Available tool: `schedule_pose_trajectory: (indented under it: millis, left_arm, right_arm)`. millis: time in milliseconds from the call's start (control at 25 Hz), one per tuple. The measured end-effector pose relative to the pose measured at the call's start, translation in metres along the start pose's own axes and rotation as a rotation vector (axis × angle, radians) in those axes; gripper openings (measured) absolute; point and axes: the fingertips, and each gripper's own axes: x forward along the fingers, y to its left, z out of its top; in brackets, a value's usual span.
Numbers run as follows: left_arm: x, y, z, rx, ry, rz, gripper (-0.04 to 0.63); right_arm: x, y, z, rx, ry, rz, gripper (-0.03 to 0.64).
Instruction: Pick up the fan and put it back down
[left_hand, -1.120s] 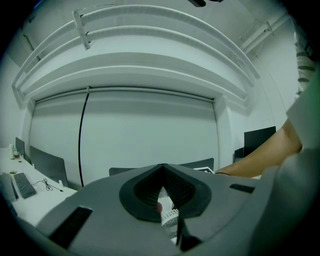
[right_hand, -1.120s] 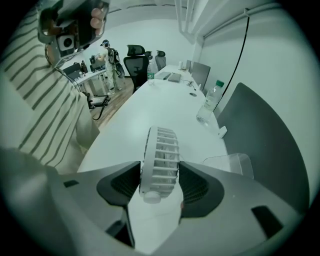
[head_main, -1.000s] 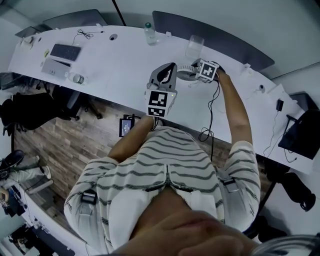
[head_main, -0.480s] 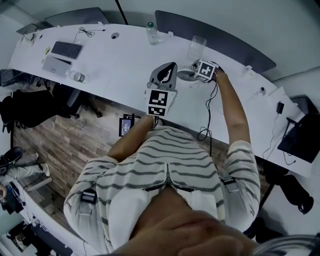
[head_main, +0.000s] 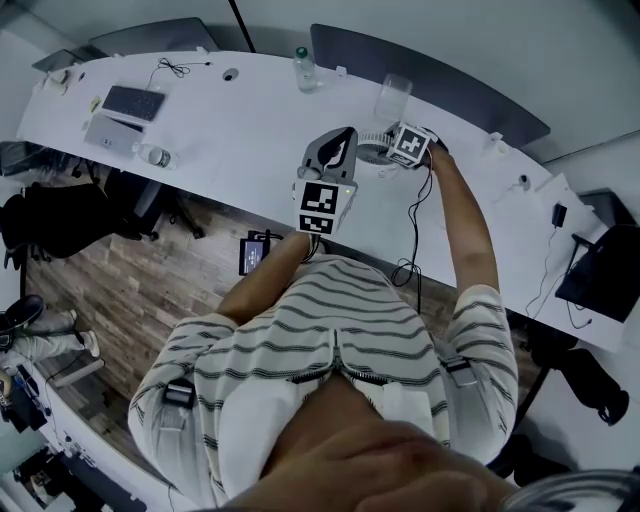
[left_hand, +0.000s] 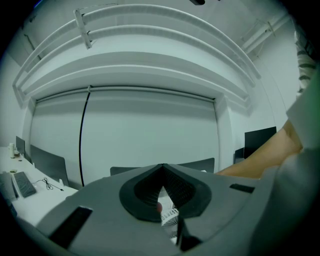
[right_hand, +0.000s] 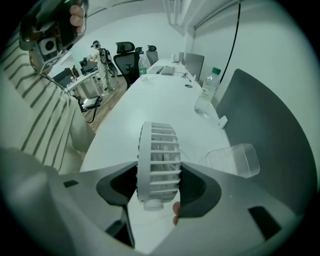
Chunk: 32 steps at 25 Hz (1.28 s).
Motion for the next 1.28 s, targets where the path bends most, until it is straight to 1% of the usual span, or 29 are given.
schedule_pose_trajectory:
  millis: [200,520,760,920,1120,1280]
  left_arm:
    - [-0.006,-0.004,-0.003,-0.004,0.006,-0.009,0.008]
    - [-0.014,-0.009,0.001,-0.004,-0.004,-0.015,0.008]
    - [-0.019,-0.016,-0.002,-0.009,0.009,-0.031,0.008]
    - [-0.019,-0.02,0.002,-0.004,-0.01,-0.03,0.008]
    - [-0.02,-0.021,0.001,-0.007,-0.005,-0.032,0.008]
    - [-0.02,-0.022,0.003,-0.005,-0.009,-0.037,0.008]
  right_arm:
    - [-0.003,0.003,-0.003,0.071,-0.037,-0.036,0.233]
    - [-0.016,0.008,-0.004,0.16,-0.065,-0.101,0.233]
    - [-0.03,0.012,0.006,0.275,-0.171,-0.152,0.233]
    - [-0.041,0.016,0.012,0.326,-0.223,-0.176,0.233]
    - [-0.054,0.018,0.017,0.412,-0.298,-0.215,0.233]
    - [-0.067,0.021,0.025,0.453,-0.342,-0.258,0.233]
